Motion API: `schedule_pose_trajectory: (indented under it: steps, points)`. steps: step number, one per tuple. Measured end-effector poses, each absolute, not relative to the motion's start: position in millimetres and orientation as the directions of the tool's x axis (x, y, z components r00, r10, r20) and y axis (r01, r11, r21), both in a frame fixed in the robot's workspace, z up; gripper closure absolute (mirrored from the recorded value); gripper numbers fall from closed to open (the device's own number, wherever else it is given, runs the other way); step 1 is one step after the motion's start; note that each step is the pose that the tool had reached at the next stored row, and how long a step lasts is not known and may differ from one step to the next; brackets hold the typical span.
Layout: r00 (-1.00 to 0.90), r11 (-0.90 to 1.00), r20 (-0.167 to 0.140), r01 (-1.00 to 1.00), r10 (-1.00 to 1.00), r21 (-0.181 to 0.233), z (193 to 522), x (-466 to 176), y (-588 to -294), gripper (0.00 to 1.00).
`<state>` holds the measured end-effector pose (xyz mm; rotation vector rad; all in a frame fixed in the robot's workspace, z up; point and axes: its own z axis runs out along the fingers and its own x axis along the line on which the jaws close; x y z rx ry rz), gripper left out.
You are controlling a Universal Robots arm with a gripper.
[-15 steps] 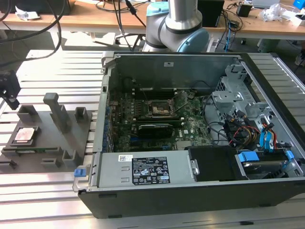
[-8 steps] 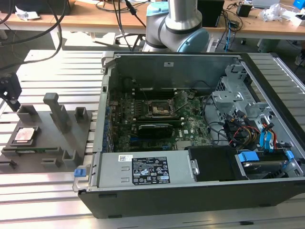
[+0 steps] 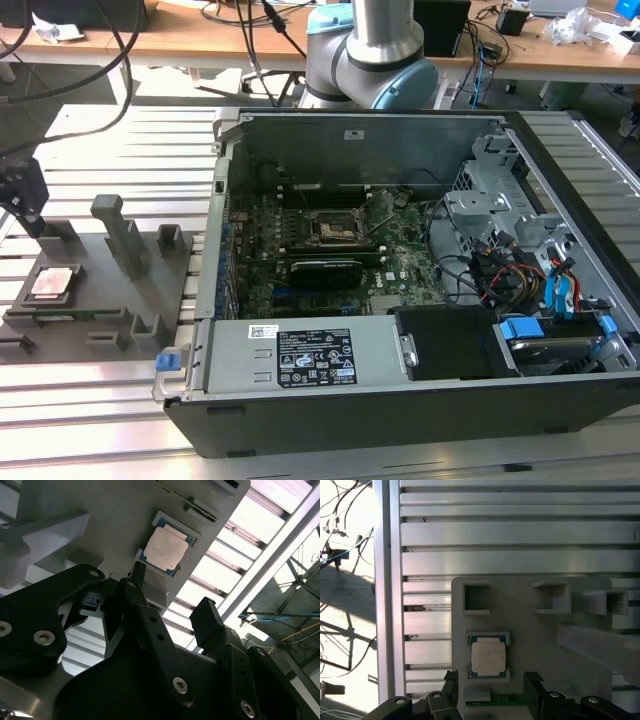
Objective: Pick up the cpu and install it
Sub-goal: 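Pick up the cpu and move it towards the insertion slot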
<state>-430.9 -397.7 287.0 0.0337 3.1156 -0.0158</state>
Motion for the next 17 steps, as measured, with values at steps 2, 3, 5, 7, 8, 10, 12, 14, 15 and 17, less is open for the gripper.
schedule_pose_trajectory:
  steps: [2, 3, 5, 7, 8, 10, 12, 14, 15, 17]
  points:
    - [-0.999, 1.0, -0.026, 0.022, 0.022, -0.01, 285.7, -430.9, -397.7, 0.37]
    - [-0.999, 1.0, -0.026, 0.022, 0.022, -0.01, 284.8, -430.9, -397.7, 0.37]
    - [-0.999, 1.0, -0.026, 0.022, 0.022, -0.01, 282.5, -430.9, -397.7, 0.37]
    - [-0.999, 1.0, -0.026, 0.022, 0.022, -0.01, 280.2, -430.9, -397.7, 0.37]
    - [-0.999, 1.0, -0.026, 0.022, 0.022, -0.01, 279.6, -430.9, -397.7, 0.37]
    - [-0.999, 1.0, -0.026, 0.022, 0.022, -0.01, 277.4, -430.9, -397.7, 0.37]
    - [-0.999, 1.0, -0.026, 0.022, 0.022, -0.01, 275.7, -430.9, -397.7, 0.37]
    - [-0.999, 1.0, -0.026, 0.022, 0.022, -0.01, 274.1, -430.9, -397.7, 0.37]
    - [-0.999, 1.0, -0.026, 0.022, 0.021, -0.01, 272.4, -430.8, -397.7, 0.37]
    - [-0.999, 1.0, -0.026, 0.022, 0.021, -0.01, 270.9, -430.8, -397.7, 0.37]
